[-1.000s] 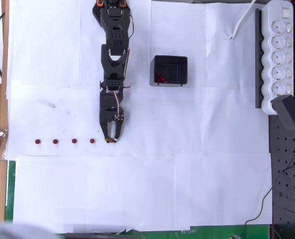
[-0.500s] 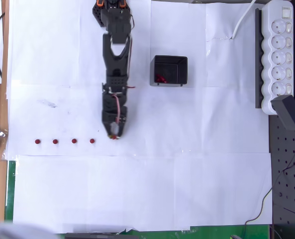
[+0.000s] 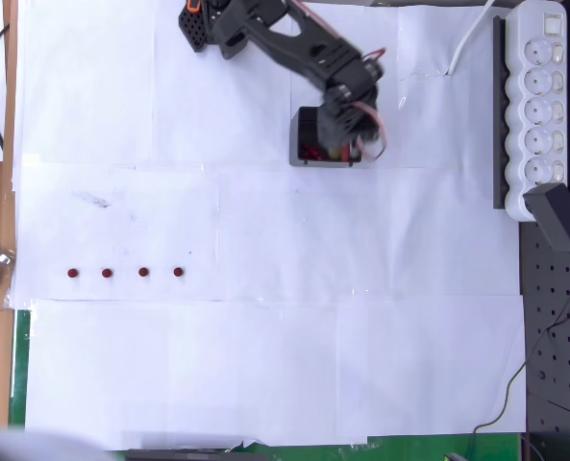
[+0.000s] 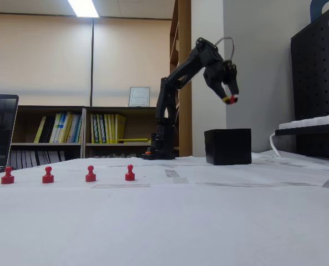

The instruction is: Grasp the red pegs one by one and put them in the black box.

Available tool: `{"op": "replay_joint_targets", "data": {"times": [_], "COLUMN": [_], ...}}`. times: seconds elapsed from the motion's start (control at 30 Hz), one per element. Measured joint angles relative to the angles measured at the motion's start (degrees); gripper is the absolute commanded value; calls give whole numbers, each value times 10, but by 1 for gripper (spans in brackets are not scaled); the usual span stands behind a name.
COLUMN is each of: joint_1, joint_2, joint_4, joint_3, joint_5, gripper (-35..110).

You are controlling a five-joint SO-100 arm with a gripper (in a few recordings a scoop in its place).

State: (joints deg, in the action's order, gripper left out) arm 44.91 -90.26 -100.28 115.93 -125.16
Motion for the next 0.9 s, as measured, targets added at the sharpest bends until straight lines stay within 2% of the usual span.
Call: {"op": "replay_joint_targets", "data": {"times": [0.1,0.23,0.43,0.63,0.8,0.9], "joint_1": [2,-13,-25,-29,-27,-35], "joint_2": [1,-4,-94,-128,-129,-102], "joint_4": [55,185,280,297,270,245], "joint_3": [-97,-202,-234,-233,-223,-197], "joint_5": [12,57,98,99,100,97], "gripper": [0,0,0,12,24,25]}}
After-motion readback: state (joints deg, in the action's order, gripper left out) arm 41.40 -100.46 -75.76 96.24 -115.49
